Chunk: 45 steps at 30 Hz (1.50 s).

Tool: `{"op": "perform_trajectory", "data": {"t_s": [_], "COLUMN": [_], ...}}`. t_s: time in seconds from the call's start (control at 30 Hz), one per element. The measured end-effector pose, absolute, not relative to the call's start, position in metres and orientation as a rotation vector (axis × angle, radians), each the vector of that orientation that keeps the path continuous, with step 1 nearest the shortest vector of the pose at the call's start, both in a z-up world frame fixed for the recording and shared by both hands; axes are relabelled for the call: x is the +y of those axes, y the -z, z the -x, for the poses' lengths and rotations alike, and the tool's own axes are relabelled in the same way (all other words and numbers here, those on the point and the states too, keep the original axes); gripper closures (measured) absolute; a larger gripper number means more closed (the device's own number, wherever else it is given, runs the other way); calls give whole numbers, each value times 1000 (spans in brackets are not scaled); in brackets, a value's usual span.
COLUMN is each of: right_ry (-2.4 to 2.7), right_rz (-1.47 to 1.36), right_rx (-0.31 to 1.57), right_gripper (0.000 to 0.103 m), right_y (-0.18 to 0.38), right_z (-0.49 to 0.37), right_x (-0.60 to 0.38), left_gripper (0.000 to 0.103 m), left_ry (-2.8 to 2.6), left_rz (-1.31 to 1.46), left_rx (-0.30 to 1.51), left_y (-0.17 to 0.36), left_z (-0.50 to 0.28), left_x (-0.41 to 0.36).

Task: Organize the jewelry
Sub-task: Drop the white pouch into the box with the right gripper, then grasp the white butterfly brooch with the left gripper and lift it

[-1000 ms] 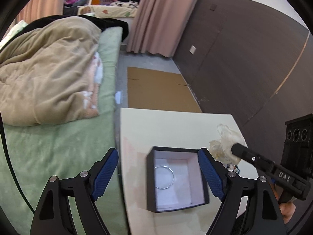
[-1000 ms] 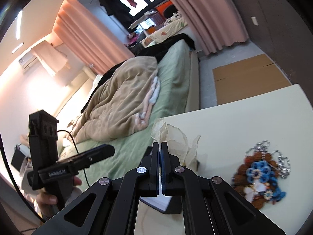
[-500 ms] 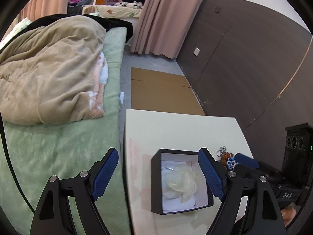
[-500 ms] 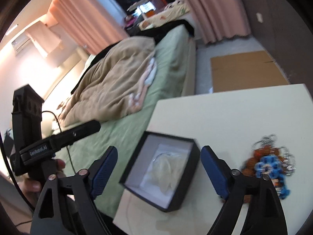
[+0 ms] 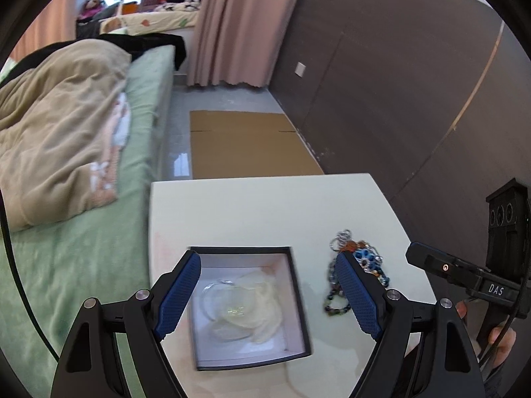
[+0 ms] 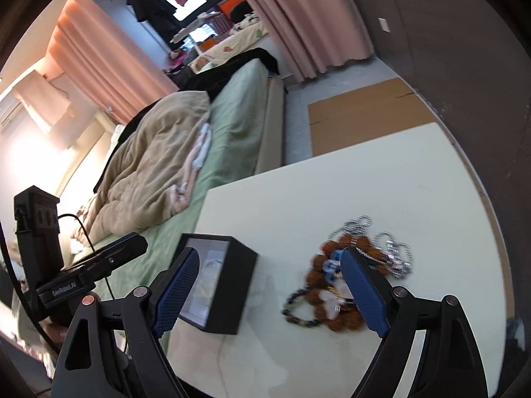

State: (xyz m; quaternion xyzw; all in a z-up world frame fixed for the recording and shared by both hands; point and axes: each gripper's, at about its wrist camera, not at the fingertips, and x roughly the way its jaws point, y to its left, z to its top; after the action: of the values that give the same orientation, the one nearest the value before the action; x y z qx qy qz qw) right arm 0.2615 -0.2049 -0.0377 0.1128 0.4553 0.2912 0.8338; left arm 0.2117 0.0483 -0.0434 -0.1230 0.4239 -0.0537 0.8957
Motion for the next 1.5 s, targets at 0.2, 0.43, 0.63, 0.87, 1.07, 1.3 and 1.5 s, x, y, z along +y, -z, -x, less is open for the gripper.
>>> {"op": "perform_trajectory", "data": {"t_s": [0.2, 0.43, 0.63, 0.87, 1.07, 1.3, 1.5], "right_ry": [-535, -473, -438, -383, -366, -358, -358], "right_rz": [-288, -326, -336, -354, -374, -388, -388], "right_rx": [993, 1028, 1067, 1109, 1122, 1131, 1132], "right_gripper": [15, 15, 16, 16, 16, 16, 16], "right_y": [43, 52, 59, 67, 69, 71, 71], "right_z": [-269, -274, -274, -274, -273, -275, -275], "right_x": [-238, -265, -281, -300, -313, -326, -327], "left_gripper": [19, 21, 34, 47, 56, 66, 67], "left_ry": [160, 223, 259, 285, 297, 301, 297], "left_rz": [214, 158, 104, 64, 28, 11, 2], "left_rx": [894, 916, 961, 1010, 1042, 1079, 1099], "left_y": [47, 54, 67, 83, 97, 111, 120], "left_z": [-223, -231, -235, -240, -244, -250, -254], "left_x": [17, -20, -48, -72, -90, -100, -104]}}
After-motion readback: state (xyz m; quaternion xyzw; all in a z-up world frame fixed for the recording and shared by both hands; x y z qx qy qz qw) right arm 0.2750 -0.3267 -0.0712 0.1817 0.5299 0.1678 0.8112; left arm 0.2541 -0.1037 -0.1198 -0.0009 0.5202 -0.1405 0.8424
